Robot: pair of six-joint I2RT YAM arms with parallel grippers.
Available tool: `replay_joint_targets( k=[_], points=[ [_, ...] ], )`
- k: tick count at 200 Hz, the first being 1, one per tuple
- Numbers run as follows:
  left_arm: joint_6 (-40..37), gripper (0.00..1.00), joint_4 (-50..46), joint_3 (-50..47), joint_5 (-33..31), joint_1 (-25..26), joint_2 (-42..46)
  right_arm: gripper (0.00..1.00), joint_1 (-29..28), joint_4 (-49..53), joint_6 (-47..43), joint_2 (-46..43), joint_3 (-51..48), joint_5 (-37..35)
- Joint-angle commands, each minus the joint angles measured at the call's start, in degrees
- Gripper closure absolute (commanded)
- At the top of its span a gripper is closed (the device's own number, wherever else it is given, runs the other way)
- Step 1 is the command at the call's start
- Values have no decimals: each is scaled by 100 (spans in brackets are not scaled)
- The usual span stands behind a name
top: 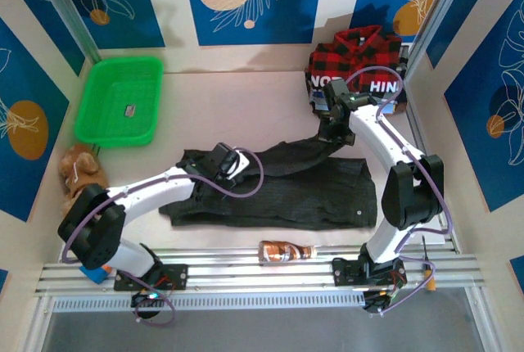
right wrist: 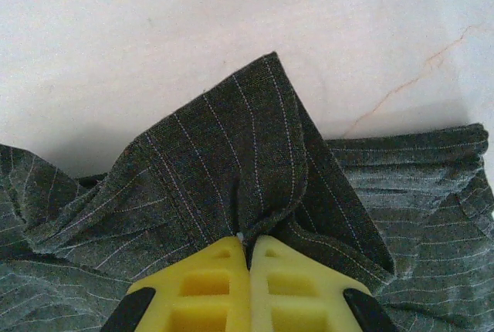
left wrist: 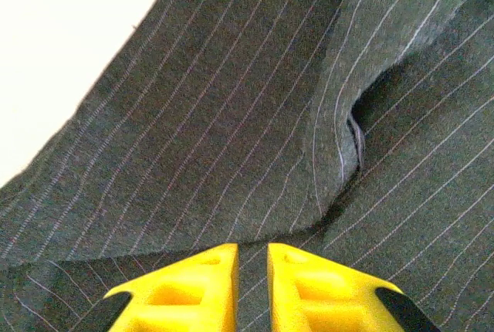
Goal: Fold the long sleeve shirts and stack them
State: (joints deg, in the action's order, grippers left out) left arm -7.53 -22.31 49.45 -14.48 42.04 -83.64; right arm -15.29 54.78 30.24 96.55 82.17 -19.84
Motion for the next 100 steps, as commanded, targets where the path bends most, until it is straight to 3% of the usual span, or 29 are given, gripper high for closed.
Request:
replay_joint_targets(
  k=[1,23,33,82,100],
  points=[
    [589,67,-28,-27,405,-286,198,100,24,-142,140,-242,-62,183],
    [1449,43,154,39,1222,-601,364,100,23,-134,133,-289,-102,185],
    [1801,38,149,132,1395,-618,404,100,19,-127,138,-317,-106,211],
    [4320,36,709,146,2307,-873,415,100,-57,-114,212,-515,-309,264],
    [5125,40,621,218,2016,-882,199,100,-84,-141,274,-646,-456,321]
  ],
)
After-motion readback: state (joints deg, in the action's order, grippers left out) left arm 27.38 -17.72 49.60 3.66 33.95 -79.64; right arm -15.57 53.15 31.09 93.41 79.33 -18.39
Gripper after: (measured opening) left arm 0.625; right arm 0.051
